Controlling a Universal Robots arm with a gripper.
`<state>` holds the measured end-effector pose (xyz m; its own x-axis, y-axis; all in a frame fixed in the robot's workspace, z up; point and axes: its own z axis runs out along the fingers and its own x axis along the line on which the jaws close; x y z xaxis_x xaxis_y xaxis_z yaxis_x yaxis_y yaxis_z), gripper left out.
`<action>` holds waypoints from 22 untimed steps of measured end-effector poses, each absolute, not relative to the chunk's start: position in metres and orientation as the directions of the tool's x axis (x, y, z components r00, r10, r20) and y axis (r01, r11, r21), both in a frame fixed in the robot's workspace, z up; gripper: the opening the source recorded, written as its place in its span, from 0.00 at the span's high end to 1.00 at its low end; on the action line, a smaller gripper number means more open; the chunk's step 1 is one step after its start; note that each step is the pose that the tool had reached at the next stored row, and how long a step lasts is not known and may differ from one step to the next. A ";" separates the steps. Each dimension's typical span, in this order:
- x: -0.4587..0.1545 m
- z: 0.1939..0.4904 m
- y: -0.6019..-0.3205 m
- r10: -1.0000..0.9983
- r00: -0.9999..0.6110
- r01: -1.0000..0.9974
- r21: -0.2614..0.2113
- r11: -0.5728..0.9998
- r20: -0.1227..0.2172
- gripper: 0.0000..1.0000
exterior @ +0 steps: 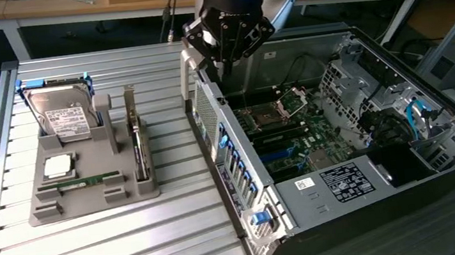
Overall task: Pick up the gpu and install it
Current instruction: 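Reach for the gpu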
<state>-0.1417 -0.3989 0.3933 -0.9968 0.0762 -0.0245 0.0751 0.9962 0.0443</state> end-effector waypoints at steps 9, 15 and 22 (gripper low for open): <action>-0.145 0.393 -0.399 0.076 -0.997 0.075 0.044 0.996 -0.024 0.89; -0.150 0.393 -0.399 0.076 -0.997 0.075 0.044 0.996 -0.024 0.89; -0.154 0.393 -0.399 0.076 -0.997 0.075 0.044 0.996 -0.024 0.89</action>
<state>-0.1544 -0.3989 0.3930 -0.9968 0.0763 -0.0245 0.0751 0.9962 0.0444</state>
